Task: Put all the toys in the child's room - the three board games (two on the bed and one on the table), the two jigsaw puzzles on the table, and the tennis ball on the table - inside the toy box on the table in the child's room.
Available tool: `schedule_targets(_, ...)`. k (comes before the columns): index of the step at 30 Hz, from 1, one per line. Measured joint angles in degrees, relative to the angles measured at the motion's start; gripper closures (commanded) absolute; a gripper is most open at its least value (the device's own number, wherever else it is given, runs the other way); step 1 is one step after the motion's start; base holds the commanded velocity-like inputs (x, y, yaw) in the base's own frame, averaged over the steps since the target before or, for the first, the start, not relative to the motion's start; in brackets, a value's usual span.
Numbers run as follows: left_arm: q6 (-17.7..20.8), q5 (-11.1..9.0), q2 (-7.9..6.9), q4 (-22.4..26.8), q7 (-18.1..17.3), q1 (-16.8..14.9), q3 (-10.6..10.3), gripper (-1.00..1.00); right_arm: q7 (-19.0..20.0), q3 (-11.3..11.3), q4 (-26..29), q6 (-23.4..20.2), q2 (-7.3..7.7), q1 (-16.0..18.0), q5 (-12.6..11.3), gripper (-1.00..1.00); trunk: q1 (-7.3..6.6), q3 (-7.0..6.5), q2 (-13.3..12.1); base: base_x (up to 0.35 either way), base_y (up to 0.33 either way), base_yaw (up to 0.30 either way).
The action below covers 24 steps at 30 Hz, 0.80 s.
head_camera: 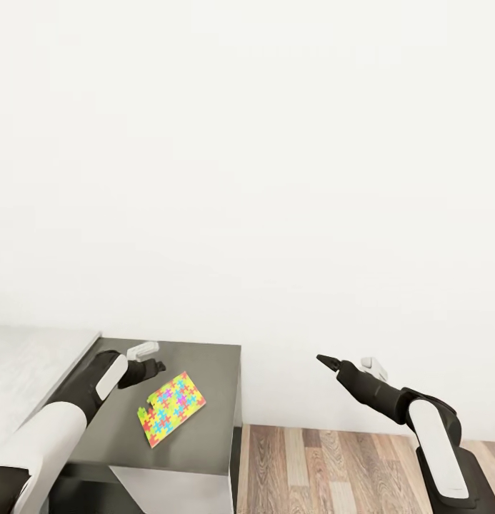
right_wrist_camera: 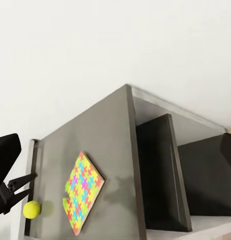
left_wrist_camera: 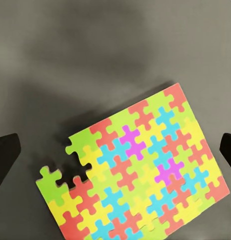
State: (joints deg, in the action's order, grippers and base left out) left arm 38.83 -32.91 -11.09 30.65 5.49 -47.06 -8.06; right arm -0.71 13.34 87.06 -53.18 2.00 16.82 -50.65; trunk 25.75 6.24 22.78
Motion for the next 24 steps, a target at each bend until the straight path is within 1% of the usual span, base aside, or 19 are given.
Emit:
schedule_targets(7,-0.1,-0.1,0.0,0.0,-0.3,0.0,0.0,-1.0,0.0,-0.1,0.0,0.0,0.02,0.0,0.0,-1.0,0.0,0.65,0.0,0.0,0.0,0.0)
schedule_targets(12,-1.1,-0.1,-0.02,0.3,-0.6,0.0,-0.1,-1.0,0.0,-0.1,0.0,0.0,0.1,0.0,-0.1,-1.0,0.0,1.12,0.0,0.0,0.0,0.0)
schedule_targets(15,-1.8,0.0,-0.05,0.3,-1.8,0.0,-0.2,-1.0,0.0,-0.1,0.0,0.0,0.11,0.0,-0.1,-1.0,0.0,1.4,0.0,0.0,0.0,0.0)
schedule_targets(21,-2.3,-0.3,-0.14,0.4,-5.6,0.0,-0.5,-1.0,0.2,-0.1,-0.2,-0.1,0.11,0.0,-0.2,-1.0,0.0,1.96,0.0,0.0,0.0,0.0)
schedule_targets(24,-2.4,-0.4,-0.17,0.4,-6.4,0.0,-0.6,-1.0,0.3,0.1,-0.2,-0.1,0.14,0.0,-0.3,-1.0,0.0,2.24,0.0,0.0,0.0,0.0)
